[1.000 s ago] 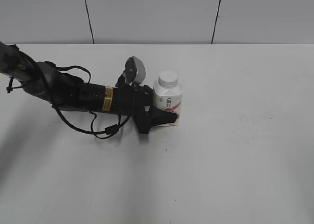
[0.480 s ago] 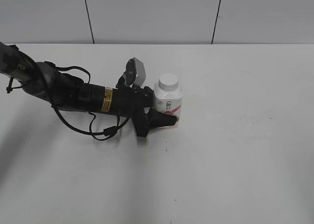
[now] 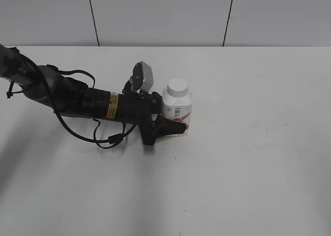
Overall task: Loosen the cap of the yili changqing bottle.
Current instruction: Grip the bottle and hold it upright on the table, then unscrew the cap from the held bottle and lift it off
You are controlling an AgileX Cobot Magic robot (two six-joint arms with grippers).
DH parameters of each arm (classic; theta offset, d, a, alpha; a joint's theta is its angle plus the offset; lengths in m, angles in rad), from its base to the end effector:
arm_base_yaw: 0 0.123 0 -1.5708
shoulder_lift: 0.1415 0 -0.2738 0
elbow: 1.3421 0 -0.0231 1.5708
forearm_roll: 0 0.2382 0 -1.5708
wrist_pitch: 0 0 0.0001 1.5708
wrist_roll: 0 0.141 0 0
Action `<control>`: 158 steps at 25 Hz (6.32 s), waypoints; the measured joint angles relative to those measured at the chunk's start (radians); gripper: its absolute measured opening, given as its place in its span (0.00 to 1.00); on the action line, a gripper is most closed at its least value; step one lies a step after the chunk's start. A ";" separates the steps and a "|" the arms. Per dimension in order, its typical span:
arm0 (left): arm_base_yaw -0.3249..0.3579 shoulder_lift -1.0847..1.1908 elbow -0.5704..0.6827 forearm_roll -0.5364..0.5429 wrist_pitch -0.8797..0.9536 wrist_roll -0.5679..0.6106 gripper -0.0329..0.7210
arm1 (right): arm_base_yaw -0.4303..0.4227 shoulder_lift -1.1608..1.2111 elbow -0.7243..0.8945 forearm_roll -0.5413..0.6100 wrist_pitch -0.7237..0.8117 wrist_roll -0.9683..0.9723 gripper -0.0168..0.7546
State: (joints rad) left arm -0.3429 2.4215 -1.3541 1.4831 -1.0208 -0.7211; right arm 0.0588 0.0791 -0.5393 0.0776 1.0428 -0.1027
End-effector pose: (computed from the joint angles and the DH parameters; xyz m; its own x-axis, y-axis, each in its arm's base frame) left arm 0.3656 -0.2576 0.0323 -0.0935 0.3872 -0.9172 0.9945 0.0798 -0.0677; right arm 0.0474 0.0123 0.2598 -0.4650 -0.0908 -0.8806 -0.1473 0.9888 -0.0242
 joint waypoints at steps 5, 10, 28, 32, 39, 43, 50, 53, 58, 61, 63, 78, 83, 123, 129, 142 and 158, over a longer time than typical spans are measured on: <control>0.000 0.000 0.000 0.008 -0.003 0.000 0.60 | 0.000 0.283 -0.086 0.011 -0.017 0.083 0.76; 0.000 0.000 0.000 0.010 -0.006 0.000 0.60 | 0.000 0.585 -0.216 0.043 0.001 0.103 0.76; 0.000 0.000 0.000 0.012 -0.009 0.001 0.60 | 0.122 1.303 -0.706 0.223 0.111 0.228 0.76; 0.000 0.000 0.000 0.012 -0.008 0.001 0.60 | 0.243 1.449 -0.817 0.195 0.106 0.302 0.76; 0.000 0.000 0.000 0.012 -0.008 0.001 0.60 | 0.369 1.680 -1.017 0.189 0.103 0.353 0.76; -0.001 0.000 0.000 0.012 -0.007 0.001 0.60 | 0.403 1.770 -1.099 0.189 0.103 0.378 0.76; -0.001 -0.001 0.000 0.012 -0.001 0.001 0.60 | 0.428 1.878 -1.153 0.205 0.078 0.414 0.76; -0.001 -0.002 0.000 0.014 0.002 0.001 0.60 | 0.438 1.907 -1.153 0.209 0.056 0.418 0.76; -0.002 -0.002 0.000 0.015 0.004 0.001 0.60 | 0.456 1.926 -1.156 0.216 0.010 0.420 0.76; -0.002 -0.003 0.000 0.015 0.004 0.001 0.60 | 0.457 1.940 -1.162 0.216 -0.005 0.420 0.76; -0.002 -0.003 0.000 0.015 0.005 0.001 0.60 | 0.457 1.955 -1.168 0.216 -0.009 0.420 0.76; -0.003 -0.003 0.000 0.015 0.006 0.001 0.60 | 0.457 2.004 -1.182 0.207 -0.010 0.421 0.71; -0.003 -0.003 0.000 0.015 0.006 0.001 0.60 | 0.457 2.004 -1.182 0.207 -0.010 0.422 0.65; -0.004 -0.003 0.000 0.013 0.010 0.001 0.59 | 0.463 2.036 -1.189 0.186 0.004 0.385 0.55; -0.004 -0.003 0.000 0.013 0.010 0.002 0.59 | 0.463 2.036 -1.189 0.186 0.005 0.268 0.55; -0.004 -0.003 0.000 0.014 0.010 0.005 0.59 | 0.463 2.036 -1.189 0.188 0.007 -0.287 0.54; -0.004 -0.003 0.000 0.024 -0.005 0.019 0.57 | 0.463 2.036 -1.193 0.189 0.041 -0.804 0.53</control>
State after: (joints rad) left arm -0.3467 2.4186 -1.3541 1.5075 -1.0256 -0.7024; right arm 0.5218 2.1153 -1.7319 0.2668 1.0842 -0.9063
